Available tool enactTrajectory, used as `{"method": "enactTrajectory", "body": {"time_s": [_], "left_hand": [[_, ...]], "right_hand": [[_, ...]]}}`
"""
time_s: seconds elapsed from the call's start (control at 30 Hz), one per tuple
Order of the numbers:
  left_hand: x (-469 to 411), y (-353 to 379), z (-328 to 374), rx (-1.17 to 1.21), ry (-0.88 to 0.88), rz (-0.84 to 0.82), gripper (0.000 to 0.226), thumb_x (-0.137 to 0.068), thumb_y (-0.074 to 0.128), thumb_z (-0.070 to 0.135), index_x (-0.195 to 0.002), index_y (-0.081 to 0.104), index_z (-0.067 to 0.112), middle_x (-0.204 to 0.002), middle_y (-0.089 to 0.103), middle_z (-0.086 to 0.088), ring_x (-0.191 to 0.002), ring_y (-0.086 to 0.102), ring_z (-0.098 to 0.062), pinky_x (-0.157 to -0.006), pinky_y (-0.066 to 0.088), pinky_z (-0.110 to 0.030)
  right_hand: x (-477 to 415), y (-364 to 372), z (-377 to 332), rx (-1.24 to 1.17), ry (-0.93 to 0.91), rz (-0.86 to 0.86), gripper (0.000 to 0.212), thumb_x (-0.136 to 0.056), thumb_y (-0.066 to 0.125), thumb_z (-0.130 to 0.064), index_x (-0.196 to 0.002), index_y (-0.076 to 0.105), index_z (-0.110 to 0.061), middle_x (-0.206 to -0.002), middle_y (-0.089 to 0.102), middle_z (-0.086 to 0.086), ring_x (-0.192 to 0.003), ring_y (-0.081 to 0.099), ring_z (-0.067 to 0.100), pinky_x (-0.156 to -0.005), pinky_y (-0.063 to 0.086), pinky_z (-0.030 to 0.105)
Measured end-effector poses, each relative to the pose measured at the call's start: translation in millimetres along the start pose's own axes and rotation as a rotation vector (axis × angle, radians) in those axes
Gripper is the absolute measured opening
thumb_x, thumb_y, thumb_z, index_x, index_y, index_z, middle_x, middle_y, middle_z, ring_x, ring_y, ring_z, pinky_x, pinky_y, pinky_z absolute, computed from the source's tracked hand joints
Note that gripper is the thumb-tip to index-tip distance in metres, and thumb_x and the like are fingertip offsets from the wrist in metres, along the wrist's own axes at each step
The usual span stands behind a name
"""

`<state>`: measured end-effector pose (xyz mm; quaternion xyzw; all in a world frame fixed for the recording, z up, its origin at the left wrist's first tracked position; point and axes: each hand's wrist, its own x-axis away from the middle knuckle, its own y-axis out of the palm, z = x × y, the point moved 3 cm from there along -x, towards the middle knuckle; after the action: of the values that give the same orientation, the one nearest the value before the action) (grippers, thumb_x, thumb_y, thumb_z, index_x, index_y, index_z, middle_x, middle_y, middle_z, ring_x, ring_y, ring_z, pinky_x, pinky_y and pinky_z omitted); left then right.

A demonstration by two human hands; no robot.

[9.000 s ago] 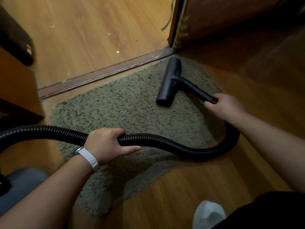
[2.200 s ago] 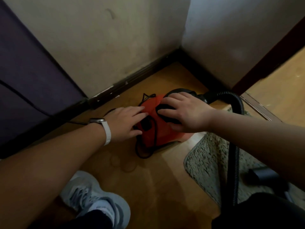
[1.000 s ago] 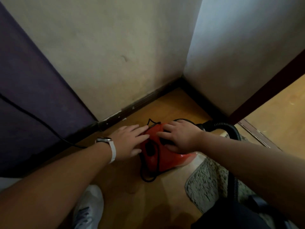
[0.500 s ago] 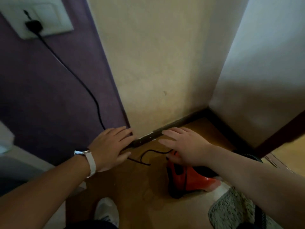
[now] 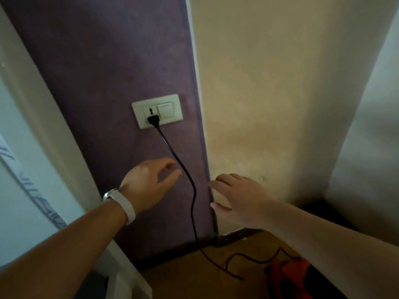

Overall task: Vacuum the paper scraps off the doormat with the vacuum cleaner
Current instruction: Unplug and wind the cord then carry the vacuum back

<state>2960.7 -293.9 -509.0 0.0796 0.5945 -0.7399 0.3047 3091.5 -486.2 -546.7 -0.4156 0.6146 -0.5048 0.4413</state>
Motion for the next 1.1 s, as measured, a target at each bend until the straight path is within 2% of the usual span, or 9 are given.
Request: {"method": "enactTrajectory", "body": {"time_s": [0.1, 0.23, 0.4, 0.5, 0.63, 0.73, 0.83, 0.97, 1.1], "left_hand": [[-28, -12, 2, 0.188, -0.333, 0.094, 0.035, -0.092, 0.051, 0.058, -0.094, 0.063, 0.025, -0.084, 0.066, 0.016, -0.081, 0.063, -0.009, -0.071, 0.045, -0.028], [-54, -11, 0, 0.372, -0.528, 0.174, 0.035, -0.094, 0.051, 0.050, -0.082, 0.061, 0.018, -0.074, 0.070, 0.005, -0.072, 0.069, -0.016, -0.063, 0.046, -0.029], [-64, -2, 5, 0.488, -0.547, 0.184, 0.026, -0.100, 0.049, 0.027, -0.087, 0.061, 0.008, -0.067, 0.070, 0.002, -0.061, 0.068, -0.014, -0.063, 0.054, -0.030], [-56, -2, 8, 0.478, -0.544, 0.217, 0.026, -0.099, 0.049, 0.024, -0.081, 0.059, 0.008, -0.057, 0.066, -0.001, -0.053, 0.063, -0.012, -0.063, 0.053, -0.031], [-24, 13, 37, 0.544, -0.419, 0.045, 0.028, -0.100, 0.050, 0.021, -0.085, 0.055, -0.001, -0.054, 0.055, -0.007, -0.044, 0.052, -0.013, -0.051, 0.048, -0.030], [-10, 26, 56, 0.687, -0.439, 0.022, 0.024, -0.103, 0.046, 0.021, -0.090, 0.061, 0.007, -0.048, 0.048, 0.000, -0.044, 0.047, -0.013, -0.052, 0.045, -0.029], [-18, 29, 67, 0.776, -0.429, 0.059, 0.025, -0.105, 0.044, 0.021, -0.093, 0.066, 0.018, -0.049, 0.036, 0.004, -0.042, 0.034, -0.011, -0.045, 0.033, -0.027], [-31, 18, 68, 0.650, -0.334, 0.039, 0.026, -0.103, 0.048, 0.029, -0.093, 0.071, 0.032, -0.049, 0.033, 0.006, -0.045, 0.027, -0.013, -0.046, 0.023, -0.026], [-29, 10, 57, 0.308, -0.169, -0.030, 0.021, -0.101, 0.051, 0.027, -0.094, 0.068, 0.037, -0.055, 0.045, -0.001, -0.040, 0.038, -0.006, -0.037, 0.026, -0.018]], "right_hand": [[-32, -12, -16, -0.067, 0.060, 0.041, 0.054, -0.099, 0.037, -0.056, -0.142, 0.042, -0.023, -0.132, 0.053, -0.001, -0.122, 0.050, 0.022, -0.095, 0.046, 0.035], [-65, -12, -36, -0.165, 0.148, 0.018, 0.057, -0.099, 0.039, -0.056, -0.144, 0.039, -0.022, -0.136, 0.054, 0.003, -0.119, 0.056, 0.027, -0.092, 0.051, 0.042], [-85, 0, -48, -0.277, 0.228, -0.017, 0.031, -0.105, 0.035, -0.037, -0.124, 0.047, -0.016, -0.108, 0.063, 0.008, -0.096, 0.062, 0.030, -0.077, 0.050, 0.040], [-83, 8, -51, -0.300, 0.218, -0.034, 0.029, -0.107, 0.029, -0.032, -0.122, 0.046, -0.015, -0.091, 0.060, 0.007, -0.083, 0.062, 0.029, -0.071, 0.049, 0.040], [-49, 26, -51, -0.345, 0.121, -0.137, 0.027, -0.108, 0.030, -0.034, -0.123, 0.045, -0.018, -0.079, 0.057, 0.005, -0.067, 0.056, 0.024, -0.068, 0.050, 0.042], [-11, 43, -34, -0.574, 0.161, -0.083, 0.022, -0.106, 0.035, -0.038, -0.086, 0.041, -0.031, -0.073, 0.056, 0.004, -0.062, 0.056, 0.023, -0.062, 0.048, 0.043], [24, 61, -15, -0.702, 0.246, -0.130, 0.024, -0.105, 0.037, -0.040, -0.088, 0.048, -0.026, -0.078, 0.060, 0.007, -0.063, 0.056, 0.023, -0.062, 0.048, 0.043], [64, 82, 23, -0.819, 0.428, -0.227, 0.029, -0.103, 0.044, -0.039, -0.087, 0.056, -0.019, -0.063, 0.049, 0.000, -0.043, 0.042, 0.011, -0.050, 0.035, 0.031], [116, 97, 78, -0.832, 0.690, -0.129, 0.032, -0.095, 0.053, -0.036, -0.069, 0.056, -0.018, -0.065, 0.055, 0.000, -0.062, 0.056, 0.020, -0.062, 0.042, 0.033]]}}
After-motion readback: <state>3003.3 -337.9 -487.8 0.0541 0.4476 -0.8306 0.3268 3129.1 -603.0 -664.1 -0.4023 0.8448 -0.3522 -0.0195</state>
